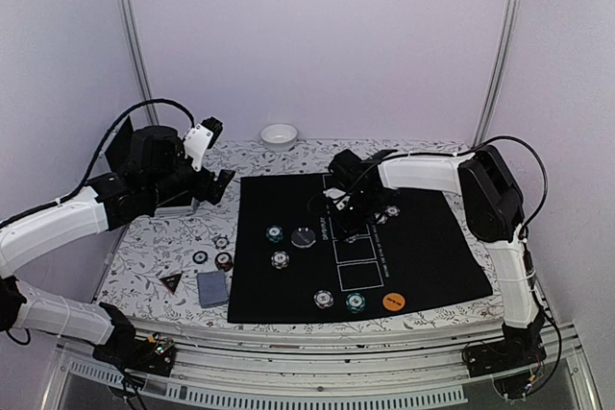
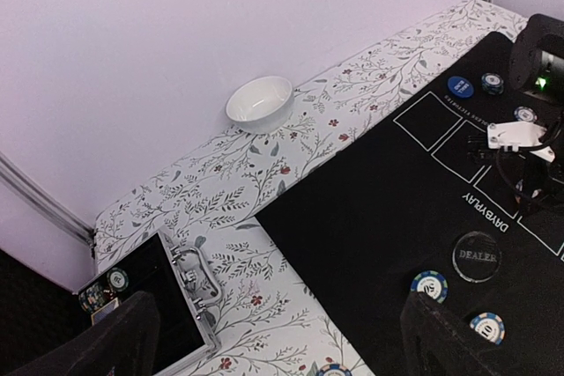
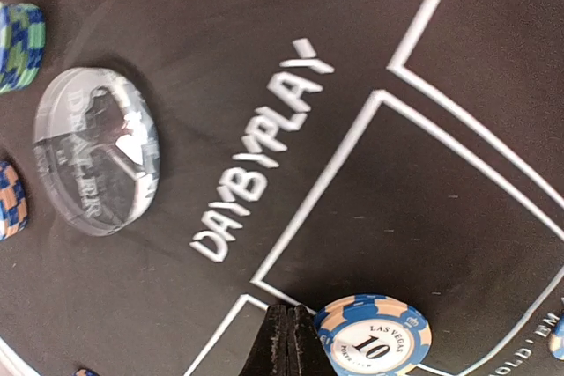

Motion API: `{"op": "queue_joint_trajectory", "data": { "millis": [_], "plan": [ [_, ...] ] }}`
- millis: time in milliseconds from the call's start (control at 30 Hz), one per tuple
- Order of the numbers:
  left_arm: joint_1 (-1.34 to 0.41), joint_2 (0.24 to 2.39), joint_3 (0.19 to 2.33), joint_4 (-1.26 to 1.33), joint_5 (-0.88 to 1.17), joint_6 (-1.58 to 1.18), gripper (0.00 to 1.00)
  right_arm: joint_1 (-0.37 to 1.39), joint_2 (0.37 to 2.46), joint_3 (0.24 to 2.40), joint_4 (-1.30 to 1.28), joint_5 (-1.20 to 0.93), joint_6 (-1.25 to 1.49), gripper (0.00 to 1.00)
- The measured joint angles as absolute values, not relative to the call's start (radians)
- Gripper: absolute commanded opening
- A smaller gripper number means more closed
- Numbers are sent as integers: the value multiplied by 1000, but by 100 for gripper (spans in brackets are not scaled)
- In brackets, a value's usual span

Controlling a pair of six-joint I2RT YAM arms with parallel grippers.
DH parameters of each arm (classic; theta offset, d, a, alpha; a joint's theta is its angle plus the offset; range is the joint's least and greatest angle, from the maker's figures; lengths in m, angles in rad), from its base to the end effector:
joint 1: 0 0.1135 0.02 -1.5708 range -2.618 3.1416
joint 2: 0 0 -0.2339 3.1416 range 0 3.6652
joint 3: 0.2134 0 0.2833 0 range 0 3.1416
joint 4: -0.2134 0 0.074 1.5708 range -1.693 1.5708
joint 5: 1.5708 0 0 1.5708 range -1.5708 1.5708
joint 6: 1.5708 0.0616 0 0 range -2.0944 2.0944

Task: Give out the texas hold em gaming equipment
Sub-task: Move the poker chip to the small blind area.

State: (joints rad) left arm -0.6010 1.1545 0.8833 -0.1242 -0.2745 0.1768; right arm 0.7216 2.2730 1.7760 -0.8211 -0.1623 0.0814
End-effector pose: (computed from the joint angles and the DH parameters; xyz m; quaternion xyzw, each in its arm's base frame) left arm 0.2826 -0.1735 0.2597 0.2424 0.7916 -0.0043 0.5609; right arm 0.3514 0.3224 0.0823 -0.3208 0.9353 0.1231 0.0842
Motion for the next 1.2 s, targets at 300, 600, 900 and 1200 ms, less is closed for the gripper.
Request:
{"op": "queue_joint_trajectory", "data": {
  "millis": [300,600,900,1200],
  "plan": [
    [-600,1155,883,-124,-274,180,98,657,2262,1767,-824,-31,97,3],
    [-595,1155,883,-124,-274,180,98,572,2247,1745,-830,83,88,3],
    [-594,1154,883,-124,-274,180,98,537,2242,1744,-845,124,71,3],
    [-594,1154,883,-124,-274,180,98,605,2128,1682,-841,-15,48,3]
  ]
}}
